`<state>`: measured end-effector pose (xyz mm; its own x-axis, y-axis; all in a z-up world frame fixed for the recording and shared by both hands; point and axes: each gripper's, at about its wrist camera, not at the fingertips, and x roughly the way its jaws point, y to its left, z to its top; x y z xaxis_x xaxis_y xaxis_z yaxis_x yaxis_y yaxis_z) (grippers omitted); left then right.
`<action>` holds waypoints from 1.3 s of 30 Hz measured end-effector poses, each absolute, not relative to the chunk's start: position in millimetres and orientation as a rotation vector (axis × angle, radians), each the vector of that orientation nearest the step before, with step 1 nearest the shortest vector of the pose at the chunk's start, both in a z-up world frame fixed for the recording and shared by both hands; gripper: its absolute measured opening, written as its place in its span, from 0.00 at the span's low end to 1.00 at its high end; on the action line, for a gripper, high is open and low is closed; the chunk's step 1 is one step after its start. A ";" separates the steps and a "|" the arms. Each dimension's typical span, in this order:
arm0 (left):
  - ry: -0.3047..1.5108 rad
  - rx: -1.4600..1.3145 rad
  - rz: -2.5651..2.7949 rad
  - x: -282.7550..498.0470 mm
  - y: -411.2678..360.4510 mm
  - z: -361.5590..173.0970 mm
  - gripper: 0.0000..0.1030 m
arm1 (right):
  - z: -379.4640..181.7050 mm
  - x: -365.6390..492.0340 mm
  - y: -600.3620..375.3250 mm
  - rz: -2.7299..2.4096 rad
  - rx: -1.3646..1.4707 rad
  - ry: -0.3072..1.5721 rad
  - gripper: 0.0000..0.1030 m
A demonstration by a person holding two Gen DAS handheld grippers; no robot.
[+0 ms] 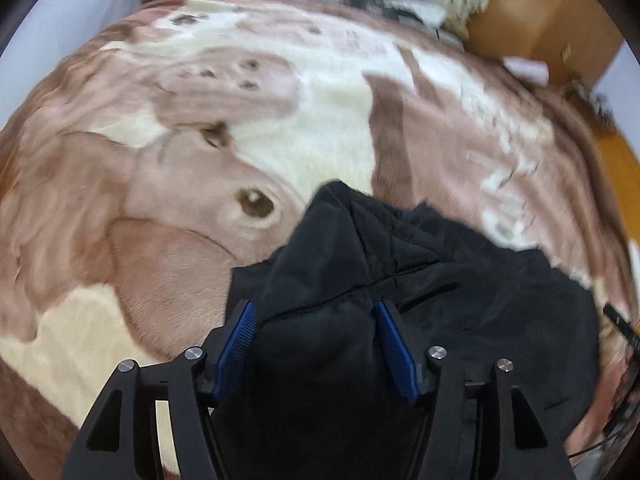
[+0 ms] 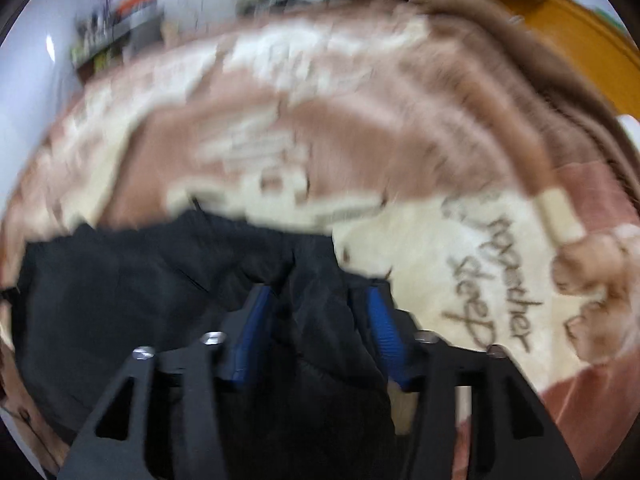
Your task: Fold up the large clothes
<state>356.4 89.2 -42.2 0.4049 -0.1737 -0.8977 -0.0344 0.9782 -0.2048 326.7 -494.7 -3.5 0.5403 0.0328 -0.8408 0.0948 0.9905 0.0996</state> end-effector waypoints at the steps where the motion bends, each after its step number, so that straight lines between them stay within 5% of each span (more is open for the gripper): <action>1: 1.124 -0.228 -0.088 347.0 92.9 -30.8 0.68 | 11.9 316.2 -487.6 -0.017 0.116 0.952 0.54; 3: 1.068 -0.244 -0.073 326.4 93.0 -12.7 0.81 | 35.0 297.9 -472.2 0.026 0.084 0.874 0.55; 8: 1.013 -0.180 -0.155 286.7 51.2 9.2 0.83 | 49.7 262.2 -415.5 0.153 0.007 0.822 0.62; 16: 1.085 0.092 -0.197 265.9 -35.6 -37.0 0.83 | -16.6 249.1 -359.0 0.222 -0.040 0.940 0.62; 23: 1.126 0.143 -0.172 270.2 -35.4 -92.8 1.00 | -79.0 255.8 -359.7 0.183 -0.037 1.058 0.63; 39: 1.162 0.110 -0.145 286.3 -29.4 -123.9 1.00 | -110.9 263.7 -359.7 0.145 -0.049 1.098 0.63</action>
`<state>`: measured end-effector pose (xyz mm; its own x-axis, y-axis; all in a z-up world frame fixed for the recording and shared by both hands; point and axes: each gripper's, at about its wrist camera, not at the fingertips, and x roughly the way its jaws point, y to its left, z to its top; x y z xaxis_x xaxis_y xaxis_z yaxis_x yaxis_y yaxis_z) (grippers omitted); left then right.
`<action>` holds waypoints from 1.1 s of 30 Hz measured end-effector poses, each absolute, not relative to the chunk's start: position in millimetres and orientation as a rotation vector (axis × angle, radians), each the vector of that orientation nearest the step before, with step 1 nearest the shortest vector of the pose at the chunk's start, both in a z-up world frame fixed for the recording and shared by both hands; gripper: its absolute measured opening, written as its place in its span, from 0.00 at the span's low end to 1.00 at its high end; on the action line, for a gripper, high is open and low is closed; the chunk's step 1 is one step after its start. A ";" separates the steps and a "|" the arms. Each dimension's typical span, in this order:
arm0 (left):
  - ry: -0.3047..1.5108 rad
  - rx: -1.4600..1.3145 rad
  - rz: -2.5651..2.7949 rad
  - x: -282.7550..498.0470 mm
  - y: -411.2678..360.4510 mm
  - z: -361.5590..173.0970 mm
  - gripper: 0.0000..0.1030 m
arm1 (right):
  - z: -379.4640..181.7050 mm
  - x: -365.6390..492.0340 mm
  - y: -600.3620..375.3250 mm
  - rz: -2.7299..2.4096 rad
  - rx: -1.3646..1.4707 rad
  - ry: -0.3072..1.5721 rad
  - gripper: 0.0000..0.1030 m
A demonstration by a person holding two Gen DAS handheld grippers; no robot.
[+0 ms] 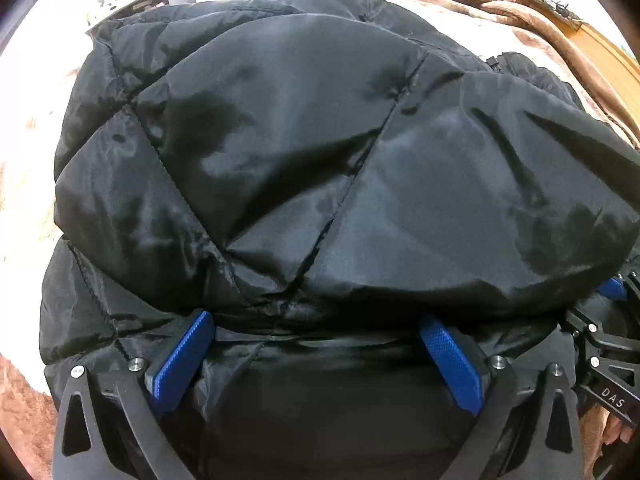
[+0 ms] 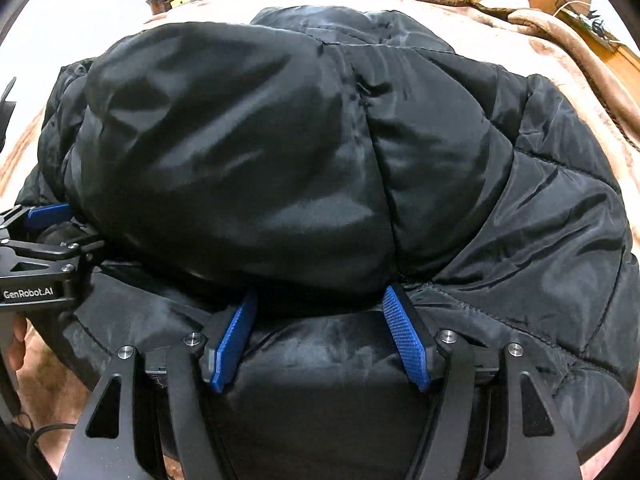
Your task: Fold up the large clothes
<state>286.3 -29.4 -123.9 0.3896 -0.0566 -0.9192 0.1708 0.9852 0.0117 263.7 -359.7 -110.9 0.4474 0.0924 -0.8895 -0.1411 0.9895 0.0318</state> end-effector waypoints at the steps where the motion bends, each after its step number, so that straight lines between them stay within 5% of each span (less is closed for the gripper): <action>1: 1.159 0.104 -0.146 285.9 -28.1 -121.4 1.00 | -109.4 263.4 -358.1 0.143 -0.049 1.100 0.63; 12: 1.021 0.076 -0.098 266.0 32.0 -47.6 1.00 | -31.9 236.5 -400.4 0.127 -0.036 0.914 0.64; 25: 1.242 -0.011 0.003 291.0 73.3 -124.2 1.00 | -100.1 272.2 -438.5 0.012 0.001 1.113 0.65; 33: 1.222 0.016 -0.021 294.4 50.1 -107.1 1.00 | -83.6 267.0 -445.6 0.048 -0.015 1.091 0.66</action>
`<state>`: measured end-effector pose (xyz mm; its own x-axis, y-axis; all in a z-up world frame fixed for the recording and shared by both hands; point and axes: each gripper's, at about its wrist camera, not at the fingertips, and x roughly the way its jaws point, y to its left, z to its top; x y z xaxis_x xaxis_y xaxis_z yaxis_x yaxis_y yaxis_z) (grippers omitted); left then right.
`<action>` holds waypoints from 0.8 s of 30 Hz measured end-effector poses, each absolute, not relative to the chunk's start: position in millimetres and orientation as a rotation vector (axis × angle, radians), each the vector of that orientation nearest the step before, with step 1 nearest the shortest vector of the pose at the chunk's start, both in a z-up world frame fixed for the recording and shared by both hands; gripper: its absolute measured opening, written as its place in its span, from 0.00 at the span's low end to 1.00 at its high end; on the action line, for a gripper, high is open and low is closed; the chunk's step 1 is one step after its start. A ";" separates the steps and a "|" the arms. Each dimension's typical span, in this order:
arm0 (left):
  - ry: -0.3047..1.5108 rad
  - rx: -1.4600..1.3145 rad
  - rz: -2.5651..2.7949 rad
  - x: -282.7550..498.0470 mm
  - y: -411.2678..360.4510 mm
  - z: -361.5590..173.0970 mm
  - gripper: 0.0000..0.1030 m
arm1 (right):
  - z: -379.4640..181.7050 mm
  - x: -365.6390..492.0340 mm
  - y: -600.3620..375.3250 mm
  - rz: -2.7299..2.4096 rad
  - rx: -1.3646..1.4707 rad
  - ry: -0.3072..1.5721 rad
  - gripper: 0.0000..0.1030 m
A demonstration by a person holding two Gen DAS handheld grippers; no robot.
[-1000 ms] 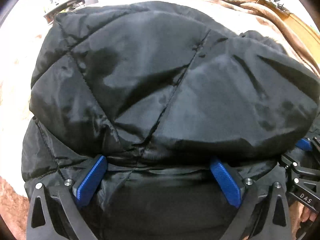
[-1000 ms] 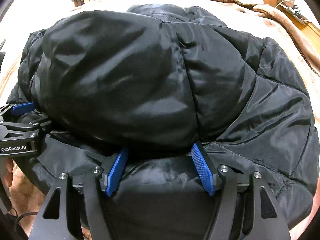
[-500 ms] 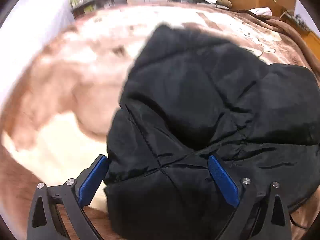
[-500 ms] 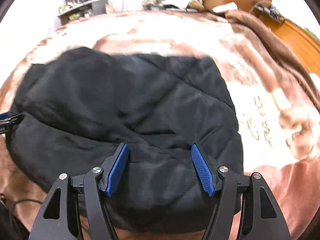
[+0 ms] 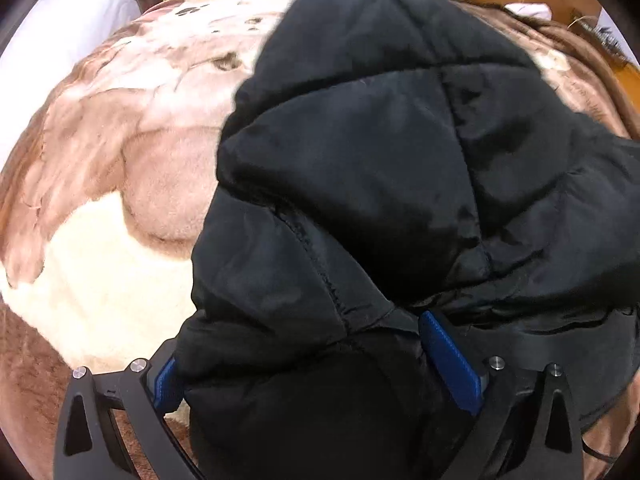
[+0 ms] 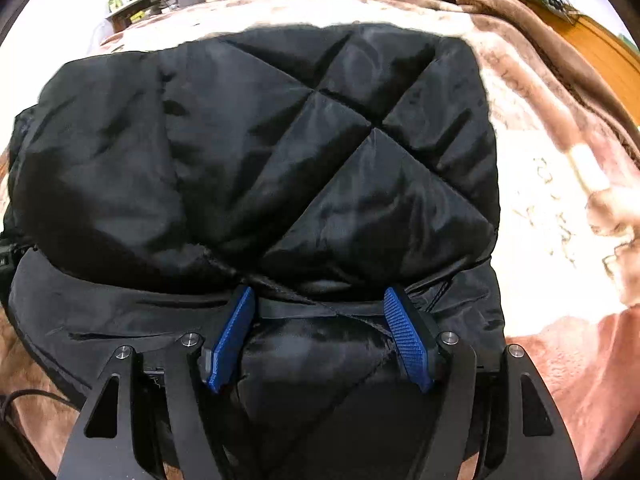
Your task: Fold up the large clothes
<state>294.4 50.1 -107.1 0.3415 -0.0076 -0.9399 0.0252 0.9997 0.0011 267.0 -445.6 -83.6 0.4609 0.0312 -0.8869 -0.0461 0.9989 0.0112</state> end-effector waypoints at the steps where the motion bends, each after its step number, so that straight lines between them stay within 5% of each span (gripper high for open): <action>1: 1.232 -0.003 -0.046 294.5 53.8 -102.4 1.00 | -75.9 263.5 -447.2 0.065 -0.022 1.081 0.66; 11: 1.278 0.005 -0.263 315.8 86.7 -69.2 1.00 | -29.2 236.4 -526.5 0.132 0.123 1.068 0.73; 24: 1.451 -0.161 -0.399 377.2 90.4 -138.6 1.00 | -91.9 278.3 -575.7 0.294 0.450 1.228 0.82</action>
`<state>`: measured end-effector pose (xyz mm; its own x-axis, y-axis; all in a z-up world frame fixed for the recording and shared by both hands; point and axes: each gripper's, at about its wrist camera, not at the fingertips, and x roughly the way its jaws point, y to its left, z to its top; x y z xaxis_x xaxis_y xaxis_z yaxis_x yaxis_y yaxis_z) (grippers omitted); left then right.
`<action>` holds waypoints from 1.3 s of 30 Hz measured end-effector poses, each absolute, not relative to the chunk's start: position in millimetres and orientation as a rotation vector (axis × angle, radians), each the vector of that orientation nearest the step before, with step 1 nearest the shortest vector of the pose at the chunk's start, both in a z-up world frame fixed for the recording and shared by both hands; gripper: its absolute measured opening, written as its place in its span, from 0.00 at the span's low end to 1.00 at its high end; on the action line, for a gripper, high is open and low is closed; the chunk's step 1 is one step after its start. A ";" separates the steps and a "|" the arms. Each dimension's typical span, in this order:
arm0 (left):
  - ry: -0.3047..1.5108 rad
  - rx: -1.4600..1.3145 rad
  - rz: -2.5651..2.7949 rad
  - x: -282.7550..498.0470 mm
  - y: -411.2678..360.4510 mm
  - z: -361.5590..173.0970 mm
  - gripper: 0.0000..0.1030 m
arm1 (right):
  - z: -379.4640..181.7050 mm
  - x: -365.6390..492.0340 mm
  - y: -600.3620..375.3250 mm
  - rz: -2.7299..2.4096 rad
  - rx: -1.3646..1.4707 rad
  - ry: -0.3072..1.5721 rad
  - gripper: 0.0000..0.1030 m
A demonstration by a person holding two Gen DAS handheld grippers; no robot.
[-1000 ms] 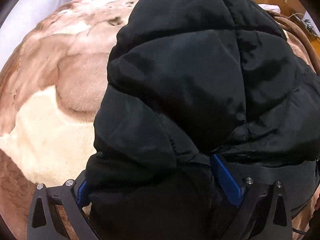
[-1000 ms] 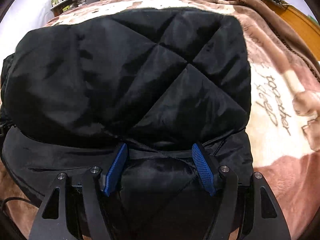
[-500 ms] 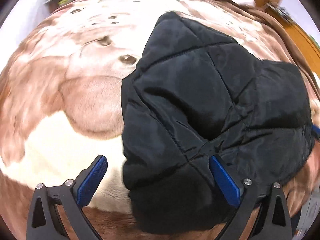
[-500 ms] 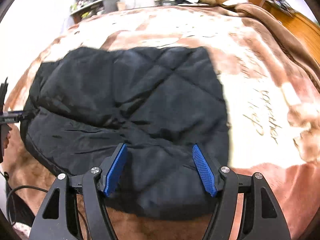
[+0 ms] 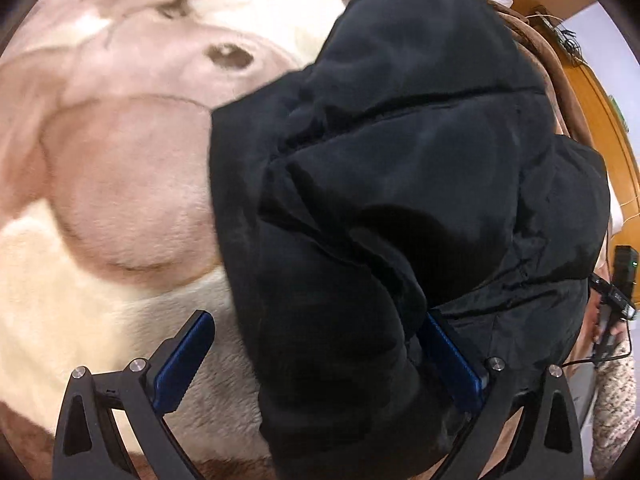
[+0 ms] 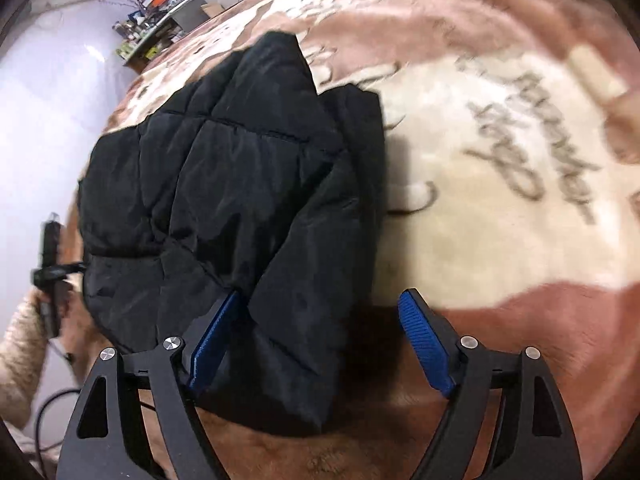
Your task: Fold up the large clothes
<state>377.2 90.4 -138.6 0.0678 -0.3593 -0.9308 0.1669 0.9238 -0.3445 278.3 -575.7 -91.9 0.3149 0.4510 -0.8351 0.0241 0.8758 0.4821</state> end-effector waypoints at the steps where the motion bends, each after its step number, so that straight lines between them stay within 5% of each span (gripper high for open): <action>1: 1.459 -0.163 -0.412 379.1 87.9 -142.6 1.00 | -99.3 285.4 -579.8 0.307 0.464 1.235 0.88; 4: 1.487 -0.201 -0.433 385.5 82.3 -155.7 1.00 | -117.6 300.6 -576.9 0.351 0.512 1.278 0.96; 13: 1.509 -0.165 -0.441 406.3 43.7 -168.6 1.00 | -134.5 320.8 -562.7 0.441 0.531 1.311 0.96; 19: 1.483 -0.134 -0.395 402.7 11.1 -168.9 1.00 | -112.1 306.4 -550.7 0.406 0.430 1.292 0.75; 26: 1.444 -0.102 -0.380 396.8 -15.4 -155.3 0.70 | -89.5 299.8 -522.4 0.343 0.229 1.262 0.54; 32: 1.378 -0.010 -0.323 387.4 -46.6 -144.0 0.61 | -76.8 291.8 -498.9 0.263 0.092 1.230 0.50; 39: 1.373 -0.024 -0.302 384.5 -52.8 -144.1 0.61 | -73.9 284.8 -486.4 0.226 0.094 1.213 0.50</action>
